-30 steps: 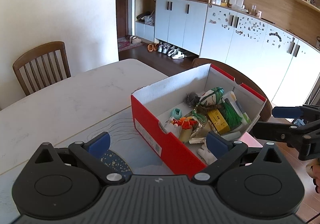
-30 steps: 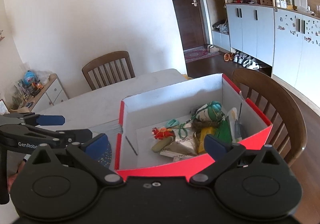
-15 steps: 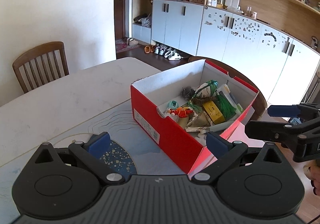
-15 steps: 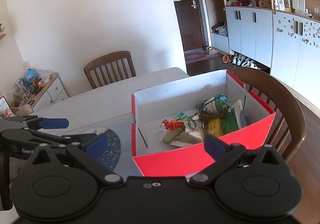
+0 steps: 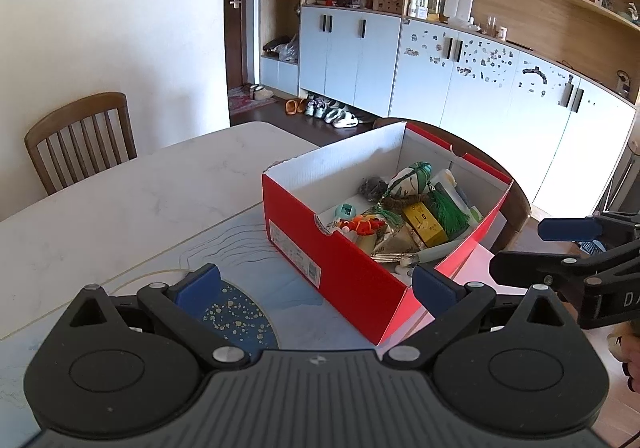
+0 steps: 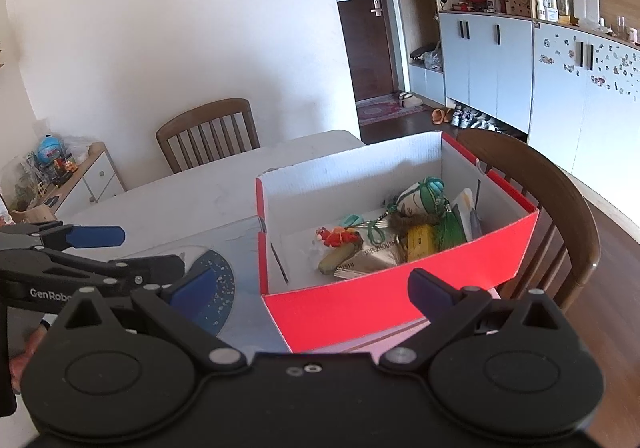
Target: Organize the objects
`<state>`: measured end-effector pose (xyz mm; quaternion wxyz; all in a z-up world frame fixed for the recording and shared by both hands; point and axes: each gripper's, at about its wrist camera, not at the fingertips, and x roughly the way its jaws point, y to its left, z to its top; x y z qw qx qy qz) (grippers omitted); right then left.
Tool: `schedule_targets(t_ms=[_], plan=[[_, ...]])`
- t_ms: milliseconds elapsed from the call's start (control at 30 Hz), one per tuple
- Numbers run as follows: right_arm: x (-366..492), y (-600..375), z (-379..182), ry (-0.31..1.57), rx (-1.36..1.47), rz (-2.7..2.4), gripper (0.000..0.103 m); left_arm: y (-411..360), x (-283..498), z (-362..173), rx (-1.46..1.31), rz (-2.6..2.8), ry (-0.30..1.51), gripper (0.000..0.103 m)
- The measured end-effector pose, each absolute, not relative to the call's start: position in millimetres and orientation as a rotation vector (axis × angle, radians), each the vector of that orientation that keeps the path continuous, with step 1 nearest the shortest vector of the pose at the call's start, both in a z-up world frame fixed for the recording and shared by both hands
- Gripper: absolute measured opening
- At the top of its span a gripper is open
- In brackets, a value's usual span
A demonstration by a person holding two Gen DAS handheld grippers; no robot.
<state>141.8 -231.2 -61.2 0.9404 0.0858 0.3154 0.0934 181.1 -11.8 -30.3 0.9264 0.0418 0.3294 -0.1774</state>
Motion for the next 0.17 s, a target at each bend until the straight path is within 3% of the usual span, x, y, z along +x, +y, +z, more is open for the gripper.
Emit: schedule_targets(t_ms=[167], plan=[[142.0,-230.8,-62.1,0.647,0.177,0.189,0.102,-10.5,181.9,-29.6,0.075,-0.369,0.681,0.103]])
